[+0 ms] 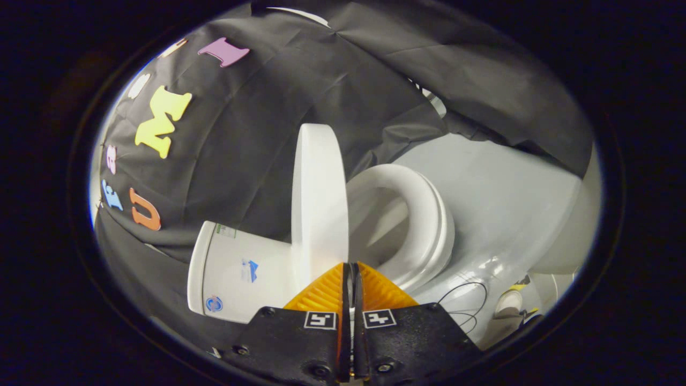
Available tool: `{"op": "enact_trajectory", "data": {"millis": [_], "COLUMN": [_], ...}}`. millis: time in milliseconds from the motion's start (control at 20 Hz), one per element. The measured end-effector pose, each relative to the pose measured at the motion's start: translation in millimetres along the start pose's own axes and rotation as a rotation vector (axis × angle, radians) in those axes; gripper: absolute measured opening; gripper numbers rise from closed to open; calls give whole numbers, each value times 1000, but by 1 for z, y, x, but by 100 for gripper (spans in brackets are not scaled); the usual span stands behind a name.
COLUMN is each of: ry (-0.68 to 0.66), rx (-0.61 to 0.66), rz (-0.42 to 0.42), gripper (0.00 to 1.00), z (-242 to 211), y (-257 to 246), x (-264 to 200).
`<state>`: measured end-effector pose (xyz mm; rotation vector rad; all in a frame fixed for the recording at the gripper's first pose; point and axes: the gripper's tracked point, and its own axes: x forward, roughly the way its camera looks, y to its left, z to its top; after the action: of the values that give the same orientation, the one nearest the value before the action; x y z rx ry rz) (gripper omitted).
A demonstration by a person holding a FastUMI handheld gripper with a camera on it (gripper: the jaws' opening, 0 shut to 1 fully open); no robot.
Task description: Open the toilet lid.
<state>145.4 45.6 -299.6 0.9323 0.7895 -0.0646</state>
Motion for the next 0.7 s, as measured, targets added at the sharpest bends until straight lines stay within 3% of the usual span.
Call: {"op": "enact_trajectory", "data": {"millis": [700], "ry": [-50], "rx": [-128], "rz": [-43], "gripper": [5], "z": [-7], "y": [45], "x": [-15]}}
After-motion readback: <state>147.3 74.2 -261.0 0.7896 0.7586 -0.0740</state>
